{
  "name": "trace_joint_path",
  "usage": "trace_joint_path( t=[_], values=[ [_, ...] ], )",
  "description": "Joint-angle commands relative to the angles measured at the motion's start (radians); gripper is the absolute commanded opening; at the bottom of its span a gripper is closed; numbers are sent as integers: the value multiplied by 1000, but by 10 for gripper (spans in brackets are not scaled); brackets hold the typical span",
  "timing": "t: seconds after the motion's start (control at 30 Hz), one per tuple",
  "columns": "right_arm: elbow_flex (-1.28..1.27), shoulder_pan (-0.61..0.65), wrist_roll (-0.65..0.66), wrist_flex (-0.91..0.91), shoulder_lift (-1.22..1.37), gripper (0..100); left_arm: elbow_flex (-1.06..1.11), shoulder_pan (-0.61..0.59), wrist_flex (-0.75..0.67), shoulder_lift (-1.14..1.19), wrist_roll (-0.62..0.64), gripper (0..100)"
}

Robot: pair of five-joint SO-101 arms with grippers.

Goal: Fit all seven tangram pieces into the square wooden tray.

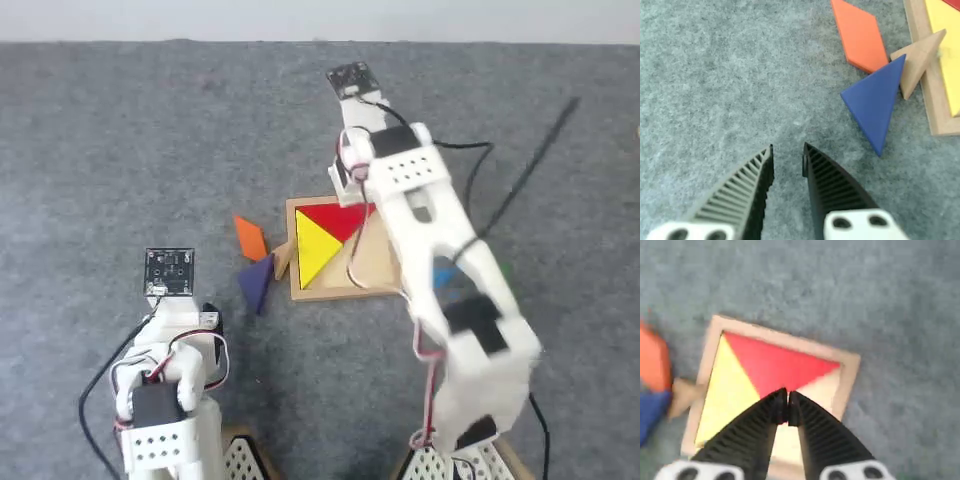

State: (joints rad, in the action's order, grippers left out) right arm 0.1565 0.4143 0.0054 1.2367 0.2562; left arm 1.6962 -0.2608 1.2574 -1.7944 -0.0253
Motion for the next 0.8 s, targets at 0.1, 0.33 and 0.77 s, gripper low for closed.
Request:
trace_joint_path(
  t=[0.1, 0.33, 0.77],
  values=[
    [-433, -174, 124, -53, -504, 8, -13, -6, 3, -20, -2, 93],
    [-678, -547, 282, -47, -682, 9, -13, -6, 3, -20, -2, 93],
    [-904, -386, 163, -159, -661, 9, -13, -6, 3, -20, -2, 93]
  ],
)
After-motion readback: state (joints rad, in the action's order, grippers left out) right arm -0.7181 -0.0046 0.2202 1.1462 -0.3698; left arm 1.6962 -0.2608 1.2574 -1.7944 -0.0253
